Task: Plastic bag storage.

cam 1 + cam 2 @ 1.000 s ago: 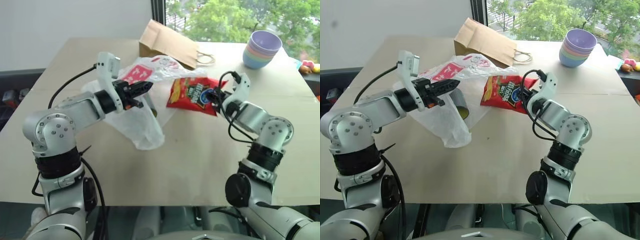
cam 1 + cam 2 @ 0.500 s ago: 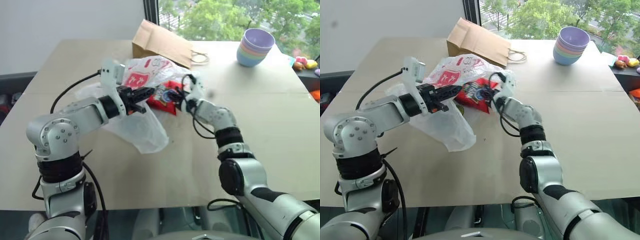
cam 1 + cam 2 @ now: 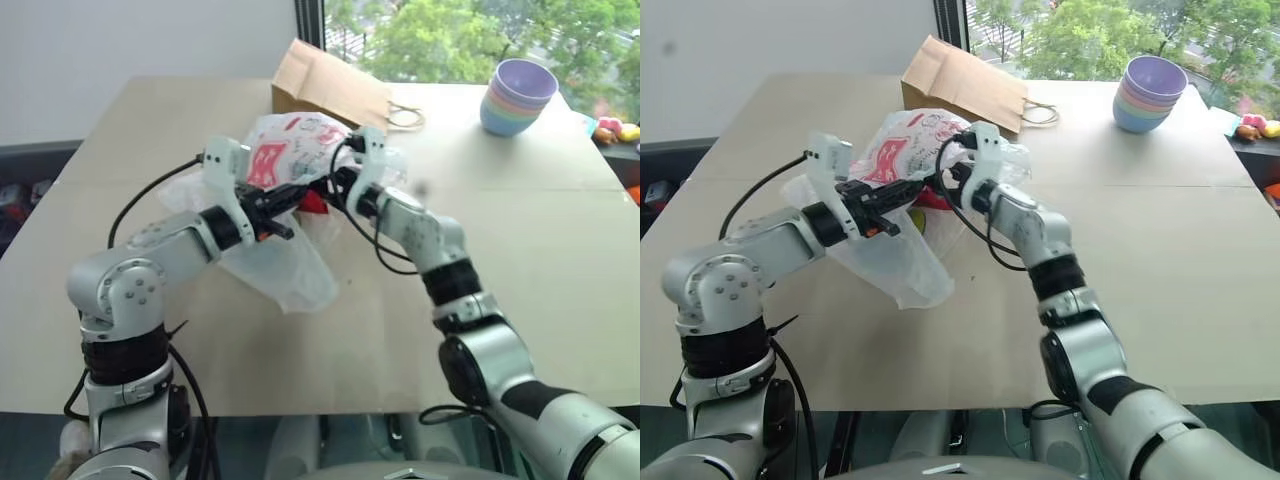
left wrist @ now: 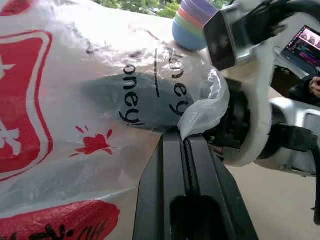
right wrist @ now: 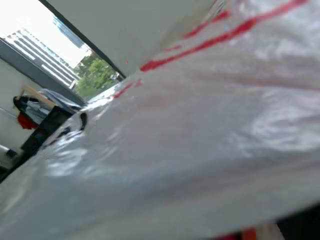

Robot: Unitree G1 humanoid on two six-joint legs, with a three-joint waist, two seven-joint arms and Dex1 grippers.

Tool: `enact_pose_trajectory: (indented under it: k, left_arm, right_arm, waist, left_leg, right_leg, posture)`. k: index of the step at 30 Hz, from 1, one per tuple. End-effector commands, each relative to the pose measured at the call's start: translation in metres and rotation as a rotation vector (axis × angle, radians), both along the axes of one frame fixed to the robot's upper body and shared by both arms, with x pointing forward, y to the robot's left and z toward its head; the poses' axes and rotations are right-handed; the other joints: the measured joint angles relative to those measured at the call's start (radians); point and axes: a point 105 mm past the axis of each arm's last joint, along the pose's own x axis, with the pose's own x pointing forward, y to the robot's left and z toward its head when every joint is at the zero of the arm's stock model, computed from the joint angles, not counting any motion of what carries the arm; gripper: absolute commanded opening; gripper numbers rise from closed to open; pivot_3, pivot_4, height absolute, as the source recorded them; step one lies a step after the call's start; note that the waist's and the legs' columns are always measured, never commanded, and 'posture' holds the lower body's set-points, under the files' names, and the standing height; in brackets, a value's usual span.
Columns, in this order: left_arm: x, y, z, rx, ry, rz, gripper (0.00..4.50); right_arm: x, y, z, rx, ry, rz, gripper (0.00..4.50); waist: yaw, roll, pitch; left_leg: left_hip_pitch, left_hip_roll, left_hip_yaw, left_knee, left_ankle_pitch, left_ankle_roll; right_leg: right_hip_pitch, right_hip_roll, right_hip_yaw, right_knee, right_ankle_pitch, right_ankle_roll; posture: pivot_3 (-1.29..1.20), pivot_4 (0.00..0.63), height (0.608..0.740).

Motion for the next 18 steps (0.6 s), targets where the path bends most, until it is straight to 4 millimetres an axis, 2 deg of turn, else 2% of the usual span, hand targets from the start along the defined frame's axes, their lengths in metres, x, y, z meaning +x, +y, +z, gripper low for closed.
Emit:
enact_pose_trajectory:
  k: [1,4,6,8,10,15,16,18]
  left_arm:
    - [0.005,0.005,0.027,-0.043,-0.171,0.032,0.0]
    - [0.008,0.011,0.025,-0.045,-0.176,0.037,0.0]
    - [0.01,0.014,0.024,-0.033,-0.191,0.051,0.0]
    - [0.01,0.016,0.023,-0.055,-0.18,0.045,0.0]
    - [0.004,0.013,0.027,-0.074,-0.203,-0.002,0.42]
    - [-0.005,0.01,0.03,-0.034,-0.241,-0.04,2.36]
    - [-0.009,0.011,0.032,-0.034,-0.247,-0.056,2.62]
    - [-0.017,0.012,0.036,-0.024,-0.262,-0.092,2.62]
  right_arm:
    - [-0.044,0.001,0.012,-0.107,-0.198,0.188,4.45]
    - [-0.054,-0.041,0.003,-0.376,-0.389,0.096,4.45]
    - [-0.057,-0.06,0.001,-0.476,-0.441,0.047,4.45]
    - [-0.051,-0.074,0.005,-0.523,-0.46,-0.033,4.45]
    - [-0.033,-0.083,0.012,-0.537,-0.461,-0.151,4.5]
    - [0.019,-0.094,0.029,-0.508,-0.417,-0.376,4.5]
    - [0.03,-0.096,0.031,-0.506,-0.41,-0.416,4.5]
    - [0.049,-0.099,0.03,-0.525,-0.391,-0.459,4.5]
  waist:
    - [0.009,0.0,0.0]
    - [0.014,0.001,0.0]
    - [0.017,0.001,0.001]
    - [0.015,0.001,0.0]
    - [0.011,0.0,0.0]
    - [0.01,0.0,0.0]
    - [0.011,0.001,0.0]
    - [0.013,0.0,0.0]
  left_leg:
    - [-0.001,0.0,0.0,0.0,0.0,0.0]
    - [-0.001,0.0,0.001,0.0,0.0,0.0]
    - [0.0,0.0,0.001,0.0,0.0,0.0]
    - [0.0,0.0,0.001,0.001,0.0,0.0]
    - [0.002,0.001,0.004,0.002,0.0,0.0]
    - [0.003,0.002,0.003,0.002,0.001,-0.001]
    - [0.003,0.002,0.004,0.002,0.001,0.0]
    - [0.002,0.002,0.005,0.002,0.001,0.0]
  right_leg:
    - [0.0,0.0,0.0,-0.001,0.0,0.0]
    - [-0.001,0.0,0.0,-0.001,0.0,0.0]
    - [0.0,0.0,0.0,0.0,0.0,0.0]
    - [0.0,0.0,0.0,0.0,0.0,0.0]
    - [0.001,0.002,0.002,0.0,0.0,0.0]
    - [0.0,0.005,0.004,0.001,0.0,0.0]
    - [0.0,0.005,0.005,0.001,0.0,0.0]
    - [0.0,0.005,0.005,0.0,0.0,0.0]
  posture:
    - [0.0,0.15,0.74]
    - [0.0,0.15,0.74]
    - [0.0,0.15,0.74]
    - [0.0,0.15,0.74]
    - [0.0,0.15,0.74]
    - [0.0,0.15,0.74]
    - [0.0,0.15,0.74]
    - [0.0,0.15,0.74]
